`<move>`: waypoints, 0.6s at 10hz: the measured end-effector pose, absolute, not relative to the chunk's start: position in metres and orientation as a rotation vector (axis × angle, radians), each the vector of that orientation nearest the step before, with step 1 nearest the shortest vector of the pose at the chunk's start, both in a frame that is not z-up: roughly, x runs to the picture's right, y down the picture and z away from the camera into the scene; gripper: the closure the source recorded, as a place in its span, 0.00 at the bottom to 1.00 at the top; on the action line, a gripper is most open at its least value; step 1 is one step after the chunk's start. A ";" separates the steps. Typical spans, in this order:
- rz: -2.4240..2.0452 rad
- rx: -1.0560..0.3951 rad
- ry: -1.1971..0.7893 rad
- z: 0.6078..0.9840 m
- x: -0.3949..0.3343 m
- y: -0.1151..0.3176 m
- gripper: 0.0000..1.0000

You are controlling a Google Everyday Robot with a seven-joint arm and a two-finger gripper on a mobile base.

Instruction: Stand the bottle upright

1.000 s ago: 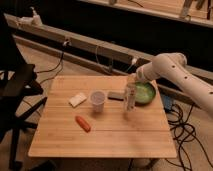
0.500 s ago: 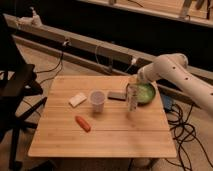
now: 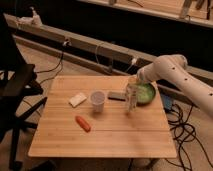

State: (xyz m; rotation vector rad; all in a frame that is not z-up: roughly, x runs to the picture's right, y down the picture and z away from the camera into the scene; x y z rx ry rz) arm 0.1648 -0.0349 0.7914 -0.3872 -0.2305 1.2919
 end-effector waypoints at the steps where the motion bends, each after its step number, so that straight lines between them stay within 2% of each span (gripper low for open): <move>1: 1.289 -0.402 -0.251 0.798 0.159 -0.029 1.00; 5: 1.257 -0.397 -0.316 0.806 0.150 -0.020 0.98; 6: 1.240 -0.382 -0.329 0.805 0.149 -0.020 0.89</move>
